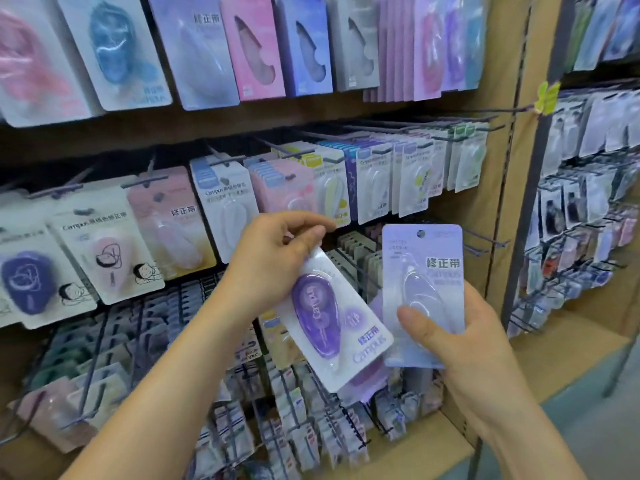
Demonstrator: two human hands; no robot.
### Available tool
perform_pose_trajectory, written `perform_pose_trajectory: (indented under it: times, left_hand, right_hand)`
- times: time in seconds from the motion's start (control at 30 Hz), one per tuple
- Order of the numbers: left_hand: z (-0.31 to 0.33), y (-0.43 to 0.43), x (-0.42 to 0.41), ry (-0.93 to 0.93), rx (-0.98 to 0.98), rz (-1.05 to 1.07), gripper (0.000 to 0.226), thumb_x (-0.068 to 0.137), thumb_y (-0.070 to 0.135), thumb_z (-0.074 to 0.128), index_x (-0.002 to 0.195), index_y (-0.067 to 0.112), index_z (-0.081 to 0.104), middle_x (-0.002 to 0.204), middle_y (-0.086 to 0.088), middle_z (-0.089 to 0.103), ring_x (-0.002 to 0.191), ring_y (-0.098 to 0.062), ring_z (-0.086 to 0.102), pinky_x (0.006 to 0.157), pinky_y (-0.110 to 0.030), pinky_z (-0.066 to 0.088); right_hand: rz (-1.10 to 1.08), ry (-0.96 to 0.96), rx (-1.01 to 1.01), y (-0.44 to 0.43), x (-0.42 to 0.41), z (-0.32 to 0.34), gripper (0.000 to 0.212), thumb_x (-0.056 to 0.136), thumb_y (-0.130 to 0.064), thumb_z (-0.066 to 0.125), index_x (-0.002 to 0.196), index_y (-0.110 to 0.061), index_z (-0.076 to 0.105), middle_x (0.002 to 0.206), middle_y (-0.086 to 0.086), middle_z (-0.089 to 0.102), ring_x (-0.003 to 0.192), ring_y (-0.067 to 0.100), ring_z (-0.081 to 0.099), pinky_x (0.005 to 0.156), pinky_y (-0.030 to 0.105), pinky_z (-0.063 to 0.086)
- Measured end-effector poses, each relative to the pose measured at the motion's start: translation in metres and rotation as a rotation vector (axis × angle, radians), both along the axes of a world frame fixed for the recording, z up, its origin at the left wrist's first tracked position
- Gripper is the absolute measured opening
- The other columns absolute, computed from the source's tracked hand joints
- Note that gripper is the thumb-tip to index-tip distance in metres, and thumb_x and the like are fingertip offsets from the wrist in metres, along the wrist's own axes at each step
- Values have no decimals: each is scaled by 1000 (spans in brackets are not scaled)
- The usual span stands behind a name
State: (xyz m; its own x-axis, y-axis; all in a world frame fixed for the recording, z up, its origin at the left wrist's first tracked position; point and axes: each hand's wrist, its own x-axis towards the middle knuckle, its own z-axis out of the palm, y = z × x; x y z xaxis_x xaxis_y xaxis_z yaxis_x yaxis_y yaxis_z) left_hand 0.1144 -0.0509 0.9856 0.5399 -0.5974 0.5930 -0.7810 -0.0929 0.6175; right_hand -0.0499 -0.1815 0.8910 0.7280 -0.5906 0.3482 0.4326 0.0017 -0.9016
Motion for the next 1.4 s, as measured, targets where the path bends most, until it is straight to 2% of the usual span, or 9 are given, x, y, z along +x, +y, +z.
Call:
perform_pose_trajectory:
  times: [0.13,0.23,0.37,0.5,0.63,0.77,0.9,1.2,1.4]
  left_hand:
    - [3,-18,-12,102,6,-84,18,98,13,56,98,15,73,52,22,58,50,6,50,52,-5,34]
    - [2,-48,-32,73,57,-94,17,89,41,65,90,27,75,79,2,72,69,-11,60,70,-25,48]
    - [1,-86,-51,254,0,-189,21,90,19,62,80,2,69,55,10,57,46,5,44,48,-8,34]
    - [3,-96,-53,295,-123,-131,32,86,29,63,76,-1,62,56,4,47,46,1,35,44,-11,28]
    - [17,-85,-45,272,-242,-2,23,87,31,59,80,11,67,73,3,66,68,-7,57,65,-20,45]
    - [40,-62,-36,230,-308,118,28,89,34,59,85,7,66,80,-14,69,74,-20,58,71,-39,47]
    - [69,-36,-15,180,-395,206,32,88,31,59,85,-1,61,76,-9,64,71,-19,53,69,-37,41]
    - [154,11,33,-8,-410,336,27,97,17,59,71,15,64,59,4,55,56,-10,44,52,-20,36]
    - [189,24,70,-22,-435,396,23,96,25,60,83,8,70,88,-22,71,74,-24,60,78,-53,54]
  right_hand:
    - [-22,17,-148,-32,-8,17,36,76,-32,67,113,-30,64,101,-12,74,91,10,71,73,25,59]
    - [-7,17,-297,-59,-12,33,38,73,-38,70,110,-38,63,100,-23,72,89,0,69,69,16,54]
    - [-66,-30,-443,-90,-7,48,38,69,-47,79,104,-48,67,99,-29,71,89,-7,67,69,11,50]
    - [-100,-3,-659,-112,7,63,42,67,-66,66,108,-66,56,103,-35,66,92,-8,64,69,14,49]
    - [104,-40,-684,-118,31,85,36,72,-64,73,106,-57,64,103,-29,70,93,-4,67,79,33,56]
    - [207,-111,-660,-108,53,113,28,60,-50,72,87,-44,75,82,-26,73,75,-9,66,67,9,47]
    - [136,-100,-773,-86,72,143,15,59,-48,74,57,-34,69,43,-20,50,42,1,44,47,10,33]
    - [51,-249,-922,-48,142,205,31,88,-40,63,69,-18,72,66,1,66,68,18,58,68,31,44]
    - [-29,-292,-938,-29,173,242,34,92,-35,63,59,-25,66,61,-12,60,60,7,51,60,29,40]
